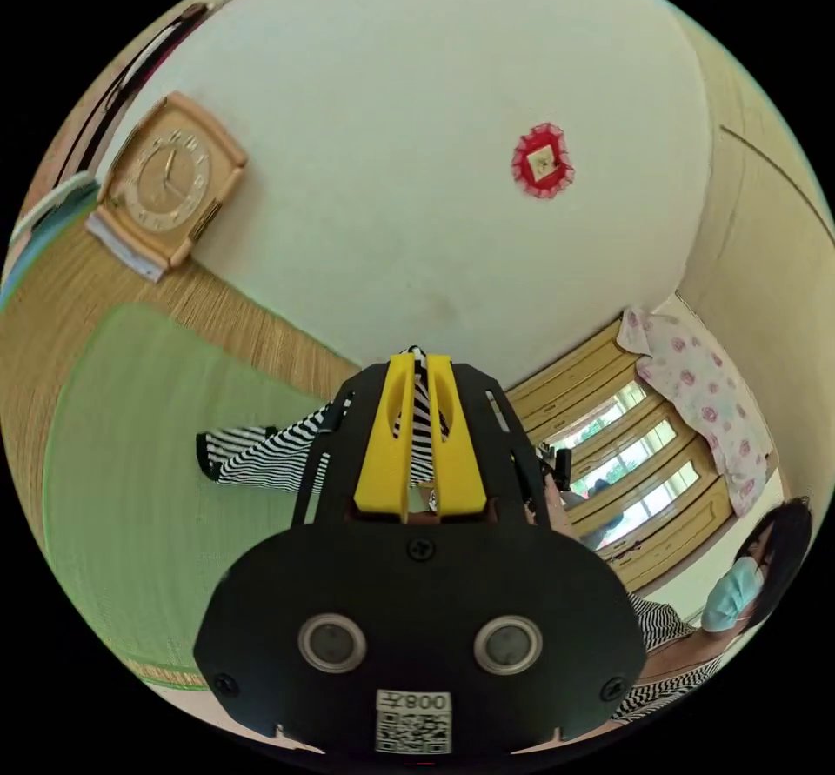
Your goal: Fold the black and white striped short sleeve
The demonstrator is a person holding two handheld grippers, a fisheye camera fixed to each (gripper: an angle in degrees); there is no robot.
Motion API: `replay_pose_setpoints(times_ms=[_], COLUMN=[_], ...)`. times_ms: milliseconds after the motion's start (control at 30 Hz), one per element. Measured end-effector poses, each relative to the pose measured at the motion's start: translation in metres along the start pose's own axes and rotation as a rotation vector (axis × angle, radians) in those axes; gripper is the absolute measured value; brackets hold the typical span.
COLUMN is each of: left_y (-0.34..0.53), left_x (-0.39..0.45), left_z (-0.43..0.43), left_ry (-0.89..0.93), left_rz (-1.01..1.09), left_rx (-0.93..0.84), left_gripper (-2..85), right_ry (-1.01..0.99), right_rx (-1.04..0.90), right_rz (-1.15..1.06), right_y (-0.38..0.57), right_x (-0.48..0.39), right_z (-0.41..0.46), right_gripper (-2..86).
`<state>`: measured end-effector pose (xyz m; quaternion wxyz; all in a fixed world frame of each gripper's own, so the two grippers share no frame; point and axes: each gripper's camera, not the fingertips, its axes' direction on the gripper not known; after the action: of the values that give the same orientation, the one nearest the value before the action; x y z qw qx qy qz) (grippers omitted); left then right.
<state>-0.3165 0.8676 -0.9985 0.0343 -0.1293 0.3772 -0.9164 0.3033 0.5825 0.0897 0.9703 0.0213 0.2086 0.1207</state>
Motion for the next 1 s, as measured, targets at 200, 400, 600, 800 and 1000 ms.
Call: replay_pose_setpoints(times_ms=[200,400,600,800,1000], left_y=[-0.043,0.009,0.12,0.22,0.24], left_x=[0.082,0.074,-0.011,-0.122,-0.148], left_z=[-0.036,-0.062,-0.061,-0.044,-0.025], left_ry=[0.041,0.057,-0.063,-0.169,-0.215], left_rz=[0.225,0.271,0.06,-0.37,-0.445], left_rx=[0.081,-0.004,-0.205,-0.347,-0.403], left_gripper=[2.6,2.6,2.5,2.5,2.7], right_ry=[-0.014,-0.03,-0.066,-0.082,-0.066], right_rx=[0.136,0.057,-0.148,-0.404,-0.473], right_rz=[-0.213,-0.247,0.037,0.385,0.476], right_y=[-0.018,0.078,0.204,0.312,0.335], right_x=[-0.065,-0.052,0.037,0.124,0.147], right_z=[-0.074,-0.071,0.005,0.099,0.119], right_gripper=[0.7,0.7,0.7,0.7,0.7])
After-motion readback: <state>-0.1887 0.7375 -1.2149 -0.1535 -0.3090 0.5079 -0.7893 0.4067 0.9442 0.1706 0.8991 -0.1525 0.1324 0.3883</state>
